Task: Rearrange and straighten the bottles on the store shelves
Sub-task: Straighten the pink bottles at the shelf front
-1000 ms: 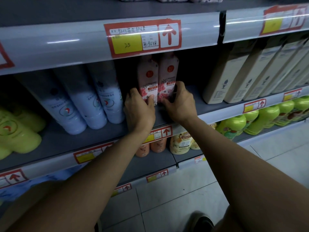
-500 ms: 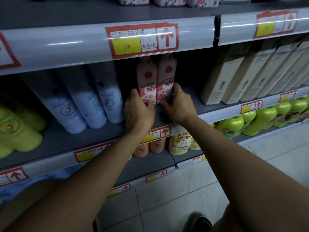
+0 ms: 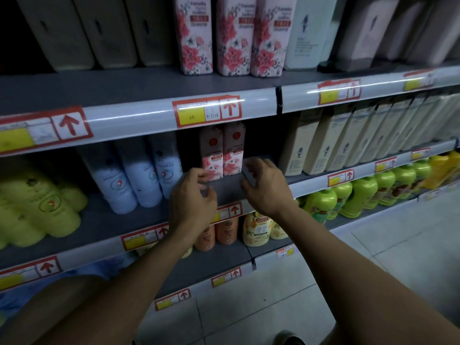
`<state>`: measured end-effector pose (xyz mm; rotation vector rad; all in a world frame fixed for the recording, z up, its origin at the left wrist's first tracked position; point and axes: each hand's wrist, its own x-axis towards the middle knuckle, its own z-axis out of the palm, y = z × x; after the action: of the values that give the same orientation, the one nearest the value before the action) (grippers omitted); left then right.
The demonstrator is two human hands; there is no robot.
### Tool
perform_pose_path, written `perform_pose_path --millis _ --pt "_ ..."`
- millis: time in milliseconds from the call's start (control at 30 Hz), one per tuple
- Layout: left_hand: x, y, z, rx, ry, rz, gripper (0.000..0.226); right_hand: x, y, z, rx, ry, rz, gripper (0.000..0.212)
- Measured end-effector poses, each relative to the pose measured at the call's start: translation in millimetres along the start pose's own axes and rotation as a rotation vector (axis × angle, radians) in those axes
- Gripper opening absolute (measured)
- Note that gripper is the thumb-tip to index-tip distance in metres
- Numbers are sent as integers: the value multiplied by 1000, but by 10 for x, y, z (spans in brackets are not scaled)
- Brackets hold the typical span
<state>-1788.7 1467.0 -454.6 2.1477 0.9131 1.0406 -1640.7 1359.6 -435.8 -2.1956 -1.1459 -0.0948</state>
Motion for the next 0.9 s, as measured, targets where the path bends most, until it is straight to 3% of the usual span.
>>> perform_pose_path --millis 133,300,467,667,900 --pt "-173 135 -278 -41 19 27 22 -252 -181 -210 75 78 -53 31" --pt "-228 434 -692 -84 73 181 20 -436 -481 -583 228 291 -134 17" --pt "-68 888 -1078 -142 133 312 21 -491 -721 -1050 295 428 -130 19" --pt "210 1291 -1359 -132 152 392 16 -187 -886 -1484 296 474 -52 25" --pt "882 1451 -1421 -84 122 244 22 259 -957 -1640 254 484 -11 44"
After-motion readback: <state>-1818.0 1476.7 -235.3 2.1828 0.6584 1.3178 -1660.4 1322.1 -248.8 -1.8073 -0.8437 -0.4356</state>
